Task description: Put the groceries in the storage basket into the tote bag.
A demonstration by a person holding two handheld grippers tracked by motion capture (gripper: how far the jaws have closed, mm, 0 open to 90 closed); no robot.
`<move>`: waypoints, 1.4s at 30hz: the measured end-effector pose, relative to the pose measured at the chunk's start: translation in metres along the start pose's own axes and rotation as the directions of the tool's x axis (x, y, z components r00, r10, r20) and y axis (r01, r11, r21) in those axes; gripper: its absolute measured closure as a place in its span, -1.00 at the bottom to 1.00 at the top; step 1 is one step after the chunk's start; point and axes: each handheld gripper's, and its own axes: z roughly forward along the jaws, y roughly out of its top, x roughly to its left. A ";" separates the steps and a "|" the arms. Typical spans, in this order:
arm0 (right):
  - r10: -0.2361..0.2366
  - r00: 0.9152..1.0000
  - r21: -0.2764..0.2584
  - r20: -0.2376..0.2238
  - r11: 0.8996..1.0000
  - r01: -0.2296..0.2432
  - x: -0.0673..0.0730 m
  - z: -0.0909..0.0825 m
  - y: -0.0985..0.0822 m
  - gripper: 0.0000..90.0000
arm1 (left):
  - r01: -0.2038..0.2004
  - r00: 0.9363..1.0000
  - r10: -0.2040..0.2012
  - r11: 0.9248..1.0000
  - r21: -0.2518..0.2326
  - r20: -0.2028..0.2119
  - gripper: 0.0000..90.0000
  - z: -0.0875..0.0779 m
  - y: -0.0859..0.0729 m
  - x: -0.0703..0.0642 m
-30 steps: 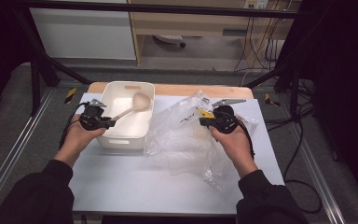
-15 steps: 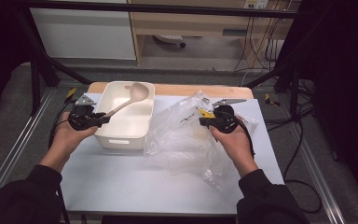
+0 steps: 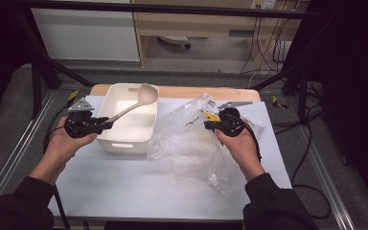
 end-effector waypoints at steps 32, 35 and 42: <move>0.010 1.000 0.036 0.006 0.999 -0.010 -0.001 0.010 0.001 1.00 | -0.085 0.984 0.089 0.996 -0.035 0.156 0.55 -0.034 -0.037 -0.069; 0.008 1.000 0.041 0.005 0.999 -0.008 0.000 0.012 0.001 1.00 | -0.092 0.981 0.097 0.995 -0.033 0.166 0.55 -0.033 -0.038 -0.072; 0.003 1.000 0.047 0.008 0.999 -0.004 0.002 0.014 0.001 1.00 | -0.089 0.980 0.093 0.996 -0.033 0.174 0.56 -0.031 -0.039 -0.074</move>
